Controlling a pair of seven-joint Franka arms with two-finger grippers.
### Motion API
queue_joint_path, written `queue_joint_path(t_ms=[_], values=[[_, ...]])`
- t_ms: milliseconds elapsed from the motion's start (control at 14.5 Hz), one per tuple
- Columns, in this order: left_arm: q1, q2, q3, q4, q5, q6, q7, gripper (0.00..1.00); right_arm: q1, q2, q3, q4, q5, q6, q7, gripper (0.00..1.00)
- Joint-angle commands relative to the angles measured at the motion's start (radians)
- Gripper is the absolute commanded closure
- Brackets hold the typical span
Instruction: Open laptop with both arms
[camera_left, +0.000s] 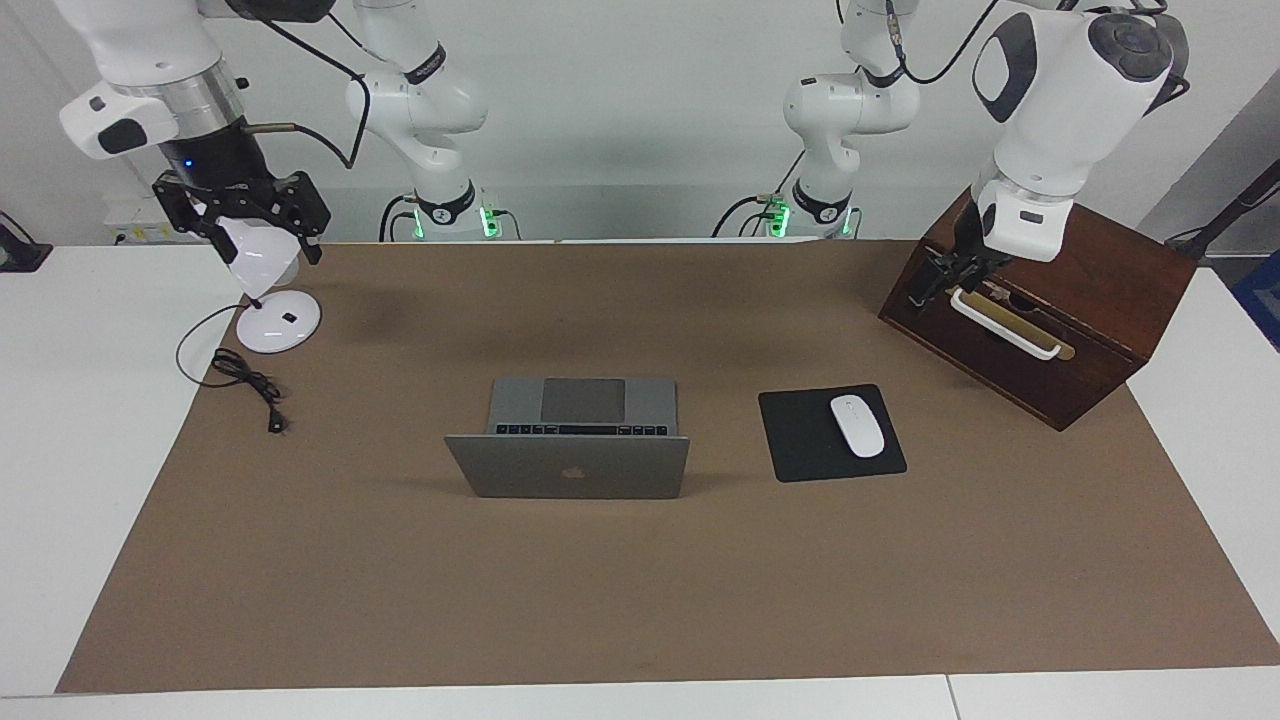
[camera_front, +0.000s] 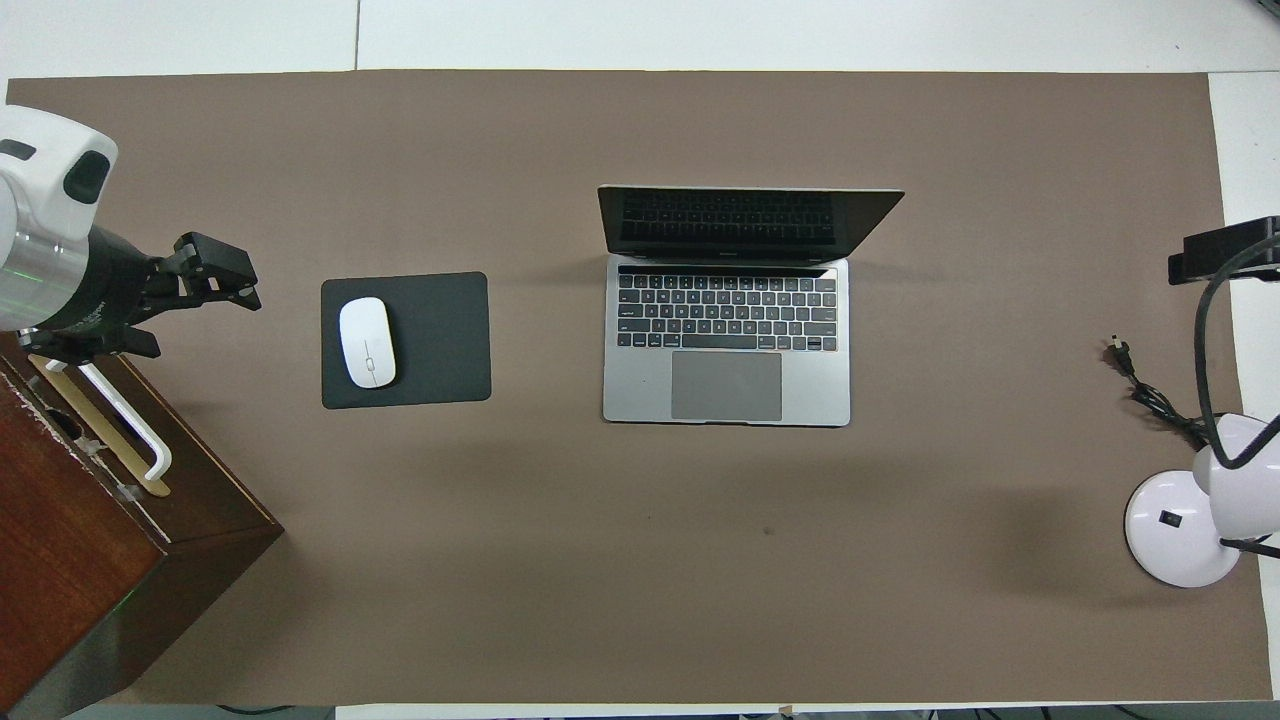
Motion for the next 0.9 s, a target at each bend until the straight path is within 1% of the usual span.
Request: queue_joint_path(t_ms=[0, 138, 345, 483, 621, 828], values=[[-0.004, -0.024, -0.004, -0.004, 0.011, -0.039, 0.016, 0.0, -0.019, 0.016, 0.007, 0.026, 0.001, -0.014, -0.013, 0.0], [-0.005, -0.024, -0.001, 0.005, 0.007, -0.024, 0.019, 0.0, -0.02, 0.025, 0.007, 0.023, 0.0, -0.008, -0.008, 0.0], [-0.005, -0.029, 0.01, -0.004, 0.007, 0.007, 0.093, 0.0, -0.02, 0.03, 0.007, 0.02, 0.003, -0.008, -0.008, 0.0], [-0.005, -0.024, 0.001, 0.002, 0.007, 0.013, 0.084, 0.0, -0.02, 0.033, 0.007, 0.012, 0.006, -0.008, 0.003, 0.0], [-0.005, -0.024, 0.005, 0.005, 0.007, -0.018, 0.093, 0.0, -0.02, 0.038, 0.007, 0.009, 0.006, -0.01, 0.006, 0.0], [-0.005, -0.024, 0.01, 0.039, 0.007, -0.065, 0.104, 0.0, -0.019, 0.036, 0.007, -0.005, 0.003, -0.023, 0.006, 0.0]])
